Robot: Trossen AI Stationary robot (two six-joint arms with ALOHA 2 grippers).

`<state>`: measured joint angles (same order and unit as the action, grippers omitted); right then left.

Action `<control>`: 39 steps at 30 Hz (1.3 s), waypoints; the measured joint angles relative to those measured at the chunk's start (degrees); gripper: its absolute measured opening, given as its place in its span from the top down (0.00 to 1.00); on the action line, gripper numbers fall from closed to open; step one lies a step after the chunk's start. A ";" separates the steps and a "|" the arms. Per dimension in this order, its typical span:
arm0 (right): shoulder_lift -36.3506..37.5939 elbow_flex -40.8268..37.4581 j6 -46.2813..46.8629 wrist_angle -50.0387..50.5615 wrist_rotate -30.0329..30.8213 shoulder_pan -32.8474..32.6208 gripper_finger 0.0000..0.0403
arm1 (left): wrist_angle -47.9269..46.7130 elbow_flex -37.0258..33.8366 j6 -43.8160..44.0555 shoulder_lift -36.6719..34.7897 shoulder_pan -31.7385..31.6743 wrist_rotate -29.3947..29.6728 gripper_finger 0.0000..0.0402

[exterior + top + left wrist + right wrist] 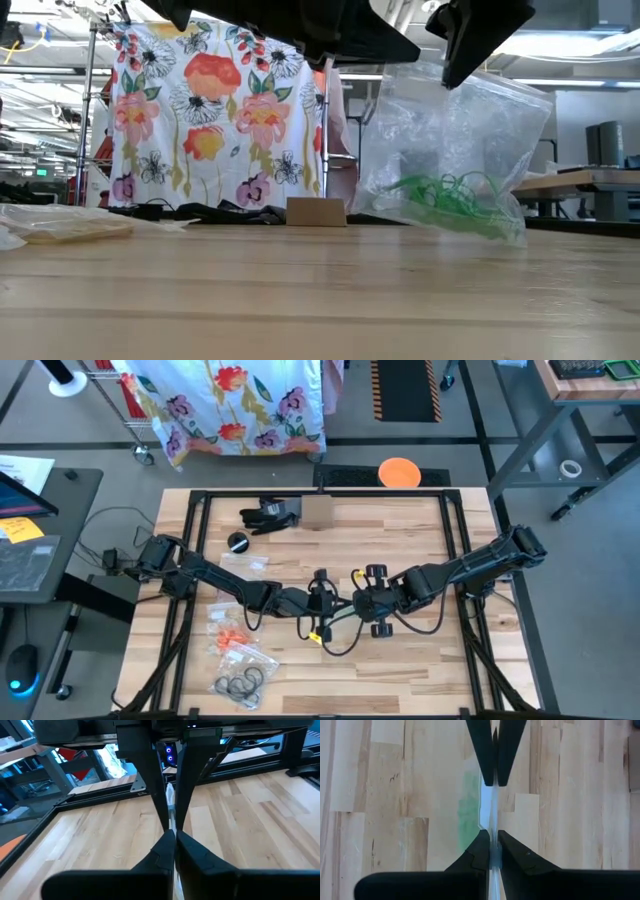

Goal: Sort rubber bands
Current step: Close the transparent zip bag

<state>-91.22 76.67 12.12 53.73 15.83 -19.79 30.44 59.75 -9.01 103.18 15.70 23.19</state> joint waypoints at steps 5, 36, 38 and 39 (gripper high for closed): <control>0.00 0.10 0.74 1.17 0.38 0.00 0.95 | -0.04 0.00 -1.25 0.04 0.69 2.54 1.00; 0.09 0.08 4.39 6.60 -0.93 -0.46 0.94 | -9.94 0.02 -0.99 -4.05 3.06 6.84 1.00; 0.09 0.08 5.26 7.97 -0.90 -0.42 0.94 | -12.30 0.00 -0.76 -5.35 3.57 8.45 1.00; 0.09 0.09 5.87 8.42 -0.89 -0.42 0.94 | -13.31 0.00 -0.72 -5.98 3.91 9.08 1.00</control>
<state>-91.13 76.76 17.99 62.15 14.93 -20.21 17.13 59.75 -9.74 97.20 19.62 32.27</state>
